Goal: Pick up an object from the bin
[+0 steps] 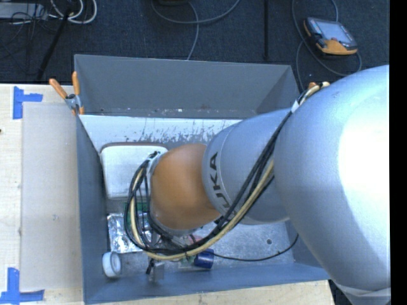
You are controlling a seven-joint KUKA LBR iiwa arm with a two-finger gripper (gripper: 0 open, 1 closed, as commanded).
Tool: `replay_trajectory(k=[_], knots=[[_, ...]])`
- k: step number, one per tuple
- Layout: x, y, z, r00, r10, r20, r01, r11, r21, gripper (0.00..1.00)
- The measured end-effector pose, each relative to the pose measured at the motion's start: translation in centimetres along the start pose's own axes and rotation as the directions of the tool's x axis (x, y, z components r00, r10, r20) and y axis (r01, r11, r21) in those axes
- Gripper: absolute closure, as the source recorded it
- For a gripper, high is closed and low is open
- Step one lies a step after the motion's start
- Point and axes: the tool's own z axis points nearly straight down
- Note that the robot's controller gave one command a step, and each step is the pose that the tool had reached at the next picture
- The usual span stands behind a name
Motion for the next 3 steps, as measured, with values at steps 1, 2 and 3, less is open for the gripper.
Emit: replay_trajectory(k=[1,2,3], knots=[[-0.2,-0.4,-0.2,1.000,0.010,0.003,-0.010,1.000,0.002,1.00],[0.0,-0.4,-9.3,0.962,0.275,0.008,-0.275,0.962,0.000,1.00],[-5.6,-0.6,-3.9,0.839,0.544,0.004,-0.544,0.839,0.001,1.00]])
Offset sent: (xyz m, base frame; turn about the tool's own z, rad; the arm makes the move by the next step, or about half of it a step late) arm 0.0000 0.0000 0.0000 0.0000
